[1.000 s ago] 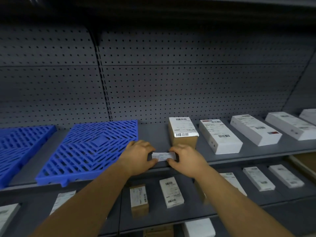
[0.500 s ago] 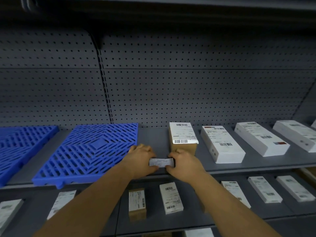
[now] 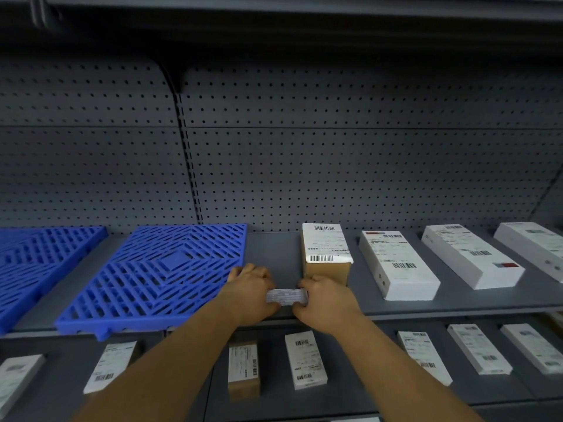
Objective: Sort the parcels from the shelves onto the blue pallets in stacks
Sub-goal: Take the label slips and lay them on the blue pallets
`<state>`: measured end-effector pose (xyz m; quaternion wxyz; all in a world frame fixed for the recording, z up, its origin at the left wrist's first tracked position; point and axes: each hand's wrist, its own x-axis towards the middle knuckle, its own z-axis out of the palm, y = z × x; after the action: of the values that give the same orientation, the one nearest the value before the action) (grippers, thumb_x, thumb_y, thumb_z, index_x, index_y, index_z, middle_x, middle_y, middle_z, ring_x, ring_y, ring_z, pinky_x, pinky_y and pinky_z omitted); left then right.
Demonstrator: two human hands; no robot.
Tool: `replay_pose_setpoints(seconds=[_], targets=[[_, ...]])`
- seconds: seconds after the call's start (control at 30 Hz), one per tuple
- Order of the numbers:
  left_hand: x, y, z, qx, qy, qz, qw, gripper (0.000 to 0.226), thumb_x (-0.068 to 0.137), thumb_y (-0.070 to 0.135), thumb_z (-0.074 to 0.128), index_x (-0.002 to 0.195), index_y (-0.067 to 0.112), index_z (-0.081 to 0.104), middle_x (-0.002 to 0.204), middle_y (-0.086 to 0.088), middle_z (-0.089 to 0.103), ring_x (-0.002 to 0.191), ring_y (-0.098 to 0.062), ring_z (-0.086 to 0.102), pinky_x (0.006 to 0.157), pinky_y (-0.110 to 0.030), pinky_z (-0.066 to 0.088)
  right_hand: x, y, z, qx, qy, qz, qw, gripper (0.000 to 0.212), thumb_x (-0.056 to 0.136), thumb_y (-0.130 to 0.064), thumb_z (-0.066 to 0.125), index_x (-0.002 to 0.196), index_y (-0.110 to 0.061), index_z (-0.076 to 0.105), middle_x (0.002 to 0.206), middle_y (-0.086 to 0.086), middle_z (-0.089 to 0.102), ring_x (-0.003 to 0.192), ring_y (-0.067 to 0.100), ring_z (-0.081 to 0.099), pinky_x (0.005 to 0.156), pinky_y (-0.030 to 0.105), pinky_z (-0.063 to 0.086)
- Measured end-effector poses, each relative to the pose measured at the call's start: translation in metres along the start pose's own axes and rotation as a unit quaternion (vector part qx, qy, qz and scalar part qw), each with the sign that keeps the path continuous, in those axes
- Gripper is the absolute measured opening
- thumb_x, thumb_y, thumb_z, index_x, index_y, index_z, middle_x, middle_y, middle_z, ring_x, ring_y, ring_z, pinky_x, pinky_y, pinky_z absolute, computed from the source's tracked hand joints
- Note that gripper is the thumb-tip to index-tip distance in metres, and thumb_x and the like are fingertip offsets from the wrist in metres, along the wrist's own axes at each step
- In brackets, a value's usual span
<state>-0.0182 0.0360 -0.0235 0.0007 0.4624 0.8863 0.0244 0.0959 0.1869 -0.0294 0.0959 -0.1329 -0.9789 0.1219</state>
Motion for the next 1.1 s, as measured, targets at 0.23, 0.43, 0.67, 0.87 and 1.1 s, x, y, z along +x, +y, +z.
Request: replay_pose_setpoints(seconds=[0.23,0.43,0.67,0.87,1.1], targets=[[-0.001,-0.002,0.001,-0.016,0.007,-0.005,1.000,0.047,0.086,0.054,0.053,0.126,0.030,0.055,0.127,0.007,0.047,0.123,-0.014,0.033,0.107,-0.039,0.021,-0.002,0.000,-0.002,-0.003,0.004,-0.008,1.000,0.027,0.079,-0.044,0.058,0.097,-0.024,0.060,0.093,-0.006,0.061,0.080,0.014,0.060,0.065,0.028,0.051],[-0.003,-0.003,0.000,-0.019,0.020,-0.002,1.000,0.049,0.084,0.054,0.056,0.127,0.030,0.054,0.125,0.007,0.047,0.122,-0.014,0.034,0.107,-0.038,0.023,-0.006,0.000,-0.006,-0.014,0.020,-0.025,0.999,0.033,0.080,-0.045,0.061,0.107,-0.025,0.058,0.099,-0.007,0.061,0.085,0.013,0.060,0.066,0.028,0.050],[-0.002,-0.002,0.000,-0.024,0.027,0.003,0.999,0.042,0.084,0.054,0.056,0.120,0.032,0.057,0.123,0.008,0.047,0.122,-0.014,0.034,0.107,-0.039,0.024,-0.005,-0.002,-0.007,-0.002,0.026,-0.019,0.999,0.026,0.084,-0.039,0.061,0.107,-0.026,0.056,0.102,-0.007,0.061,0.088,0.013,0.060,0.062,0.026,0.042],[-0.002,-0.002,-0.003,-0.022,0.030,0.007,0.999,0.037,0.087,0.049,0.055,0.119,0.030,0.055,0.125,0.008,0.047,0.122,-0.013,0.034,0.108,-0.037,0.023,-0.002,-0.001,-0.004,0.014,0.041,0.007,0.999,0.010,0.092,-0.034,0.055,0.096,-0.024,0.056,0.098,-0.007,0.058,0.082,0.012,0.056,0.062,0.025,0.041],[-0.002,-0.003,-0.004,-0.032,0.030,0.007,0.999,0.039,0.086,0.051,0.055,0.120,0.031,0.055,0.123,0.009,0.047,0.122,-0.012,0.034,0.109,-0.037,0.022,0.001,0.000,0.005,0.012,0.097,0.020,0.995,0.019,0.095,-0.034,0.052,0.098,-0.021,0.066,0.099,-0.007,0.057,0.080,0.012,0.058,0.060,0.023,0.040]])
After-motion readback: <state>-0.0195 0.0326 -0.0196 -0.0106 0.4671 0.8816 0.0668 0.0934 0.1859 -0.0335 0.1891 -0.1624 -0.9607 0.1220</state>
